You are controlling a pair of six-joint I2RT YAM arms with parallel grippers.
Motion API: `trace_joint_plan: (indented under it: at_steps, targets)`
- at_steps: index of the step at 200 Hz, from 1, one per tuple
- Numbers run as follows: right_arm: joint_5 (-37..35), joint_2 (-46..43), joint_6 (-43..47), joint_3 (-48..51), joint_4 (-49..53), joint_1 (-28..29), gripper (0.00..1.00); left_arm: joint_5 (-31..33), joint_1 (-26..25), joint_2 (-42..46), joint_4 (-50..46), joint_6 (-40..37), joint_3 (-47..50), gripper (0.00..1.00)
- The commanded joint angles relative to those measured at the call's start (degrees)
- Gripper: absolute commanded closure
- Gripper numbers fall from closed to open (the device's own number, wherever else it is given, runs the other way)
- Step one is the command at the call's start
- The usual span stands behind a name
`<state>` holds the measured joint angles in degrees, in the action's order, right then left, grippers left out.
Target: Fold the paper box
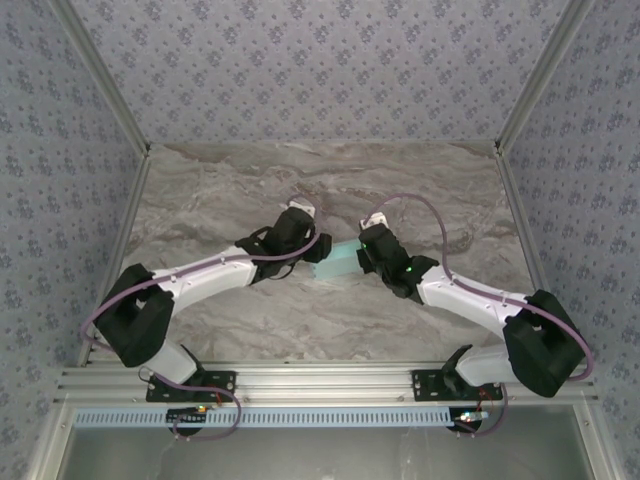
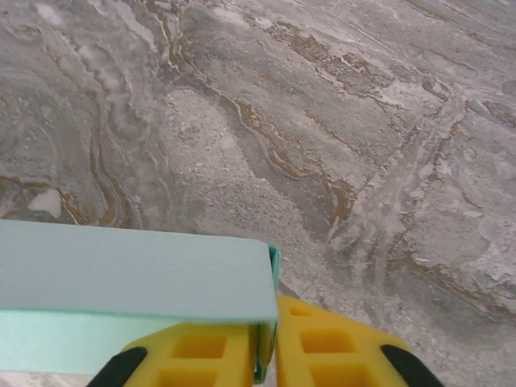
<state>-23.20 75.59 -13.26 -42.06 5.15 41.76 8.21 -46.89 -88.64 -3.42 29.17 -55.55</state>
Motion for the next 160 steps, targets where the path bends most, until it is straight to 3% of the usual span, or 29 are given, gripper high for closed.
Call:
trace_joint_plan:
  at_steps: [1, 81, 102, 134, 160]
  targets:
    - [2.18, -1.67, 1.51, -1.85, 6.38, 0.61, 0.78, 2.59, -1.56, -3.37, -4.14, -1.05, 2.89, 0.44]
    - [12.19, -7.33, 3.31, -9.39, 15.95, -2.55, 0.59, 3.48, -2.27, -3.38, -3.87, -1.13, 3.02, 0.44]
    - [18.52, -6.99, 3.36, -11.01, 15.24, -7.14, 0.54, 3.67, -2.28, -2.94, -3.57, -1.13, 3.19, 0.44]
    - [34.31, -1.96, 2.01, -13.10, 13.85, -17.24, 0.51, 3.90, -2.32, -2.44, -3.52, -1.22, 2.78, 0.44]
    - [42.05, 3.05, 0.75, -14.27, 13.02, -21.45, 0.50, 4.10, -2.37, -2.04, -3.70, -1.39, 2.29, 0.44]
